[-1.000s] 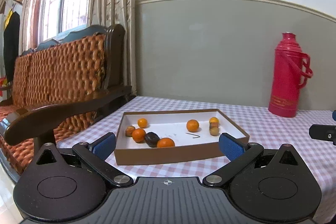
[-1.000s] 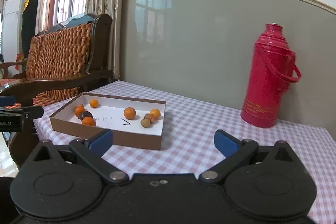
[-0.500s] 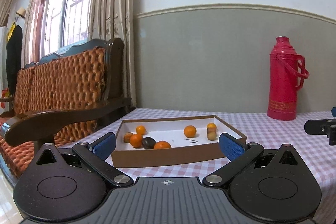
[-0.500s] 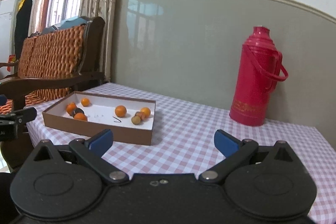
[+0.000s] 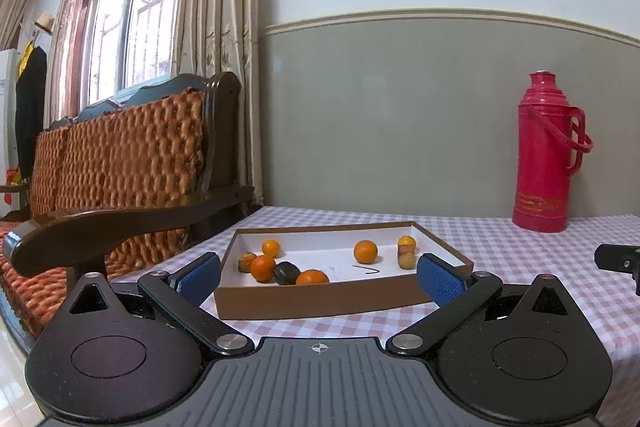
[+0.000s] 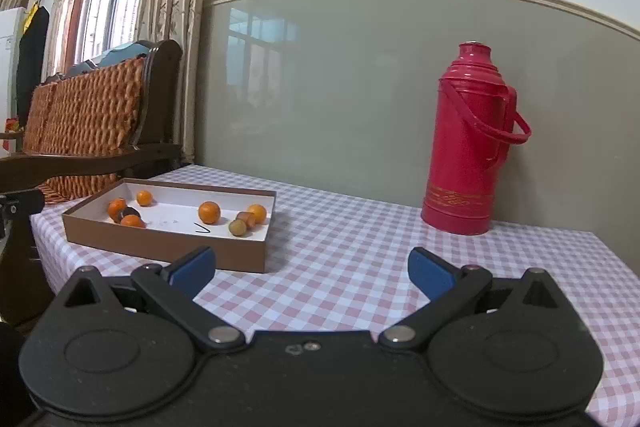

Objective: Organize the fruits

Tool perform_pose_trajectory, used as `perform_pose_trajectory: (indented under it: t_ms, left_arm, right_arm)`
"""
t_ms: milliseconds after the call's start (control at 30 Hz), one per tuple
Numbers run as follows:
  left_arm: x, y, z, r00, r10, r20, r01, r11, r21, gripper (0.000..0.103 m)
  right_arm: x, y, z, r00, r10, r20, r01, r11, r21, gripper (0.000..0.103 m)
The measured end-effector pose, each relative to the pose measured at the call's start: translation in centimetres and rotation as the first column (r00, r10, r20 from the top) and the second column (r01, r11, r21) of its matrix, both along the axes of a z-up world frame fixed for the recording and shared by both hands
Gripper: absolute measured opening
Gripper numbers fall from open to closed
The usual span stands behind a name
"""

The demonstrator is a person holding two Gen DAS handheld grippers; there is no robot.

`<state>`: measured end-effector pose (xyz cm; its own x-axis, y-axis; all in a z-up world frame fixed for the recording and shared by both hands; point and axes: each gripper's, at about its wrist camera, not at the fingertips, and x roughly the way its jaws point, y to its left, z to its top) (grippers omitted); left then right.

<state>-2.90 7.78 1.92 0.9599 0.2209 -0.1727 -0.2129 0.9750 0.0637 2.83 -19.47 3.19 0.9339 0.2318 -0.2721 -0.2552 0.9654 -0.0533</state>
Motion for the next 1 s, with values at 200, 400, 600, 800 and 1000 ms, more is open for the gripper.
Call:
perform_pose_trajectory:
  t_ms: [200, 400, 600, 800, 1000]
  left_arm:
    - [-0.12, -0.16, 0.00, 1.000, -0.001, 0.001, 0.001, 1.000, 0.002, 0.103]
    - [-0.14, -0.14, 0.05, 1.000, -0.005, 0.002, 0.005, 1.000, 0.003, 0.103]
    - [-0.15, -0.11, 0.06, 1.000, -0.008, 0.000, 0.008, 1.000, 0.003, 0.103]
    - [-0.16, -0.06, 0.08, 1.000, -0.004, 0.001, 0.004, 1.000, 0.001, 0.103]
    - [-0.16, 0.00, 0.03, 1.000, -0.004, 0.003, 0.004, 1.000, 0.002, 0.103]
  right_arm:
    - [-0.07, 0.14, 0.08, 1.000, 0.011, 0.010, -0.011, 1.000, 0.000, 0.097]
    - [0.05, 0.04, 0.11, 1.000, 0.012, 0.009, -0.012, 1.000, 0.008, 0.097]
    - [0.05, 0.13, 0.09, 1.000, 0.013, 0.009, -0.013, 1.000, 0.007, 0.097]
    - [0.01, 0.38, 0.05, 1.000, 0.017, 0.013, -0.017, 1.000, 0.000, 0.097]
    - [0.12, 0.52, -0.01, 1.000, 0.018, 0.009, -0.018, 1.000, 0.002, 0.097]
